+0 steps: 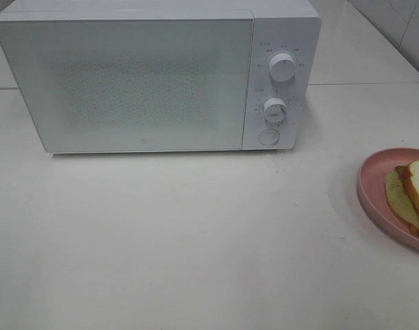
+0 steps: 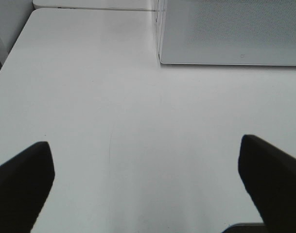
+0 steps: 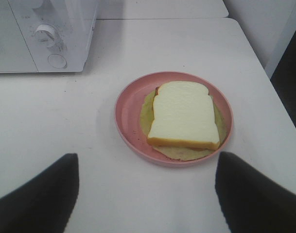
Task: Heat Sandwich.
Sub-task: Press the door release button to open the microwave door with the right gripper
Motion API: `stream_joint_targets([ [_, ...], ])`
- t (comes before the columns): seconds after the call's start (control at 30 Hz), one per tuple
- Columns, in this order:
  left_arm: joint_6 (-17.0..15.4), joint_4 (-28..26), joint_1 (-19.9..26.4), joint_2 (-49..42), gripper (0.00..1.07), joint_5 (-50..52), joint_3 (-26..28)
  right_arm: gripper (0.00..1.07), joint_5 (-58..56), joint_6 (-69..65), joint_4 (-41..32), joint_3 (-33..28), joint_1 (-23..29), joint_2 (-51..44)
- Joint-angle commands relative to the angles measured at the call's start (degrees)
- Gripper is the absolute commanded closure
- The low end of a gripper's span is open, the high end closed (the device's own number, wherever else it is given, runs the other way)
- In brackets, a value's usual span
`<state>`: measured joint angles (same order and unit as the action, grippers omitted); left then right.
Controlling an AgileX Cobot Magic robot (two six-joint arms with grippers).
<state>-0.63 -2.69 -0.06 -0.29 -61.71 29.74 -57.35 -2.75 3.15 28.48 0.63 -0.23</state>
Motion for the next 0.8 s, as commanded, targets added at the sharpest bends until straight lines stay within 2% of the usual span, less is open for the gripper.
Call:
stream_joint_targets([
  [0.03, -0.46, -0.11, 0.00, -1.26, 0.09, 0.40, -0.17, 0.32, 0.29, 0.17, 0.29, 0.06, 0.06, -1.60],
  [0.47, -0.46, -0.11, 0.00, -1.26, 0.09, 0.40, -0.17, 0.32, 0.29, 0.11, 0.29, 0.06, 0.06, -1.32],
  [0.8, -0.46, -0.11, 0.00, -1.26, 0.09, 0.40, -0.17, 0.32, 3.72, 0.17, 0.06, 3.32, 0.06, 6.82],
])
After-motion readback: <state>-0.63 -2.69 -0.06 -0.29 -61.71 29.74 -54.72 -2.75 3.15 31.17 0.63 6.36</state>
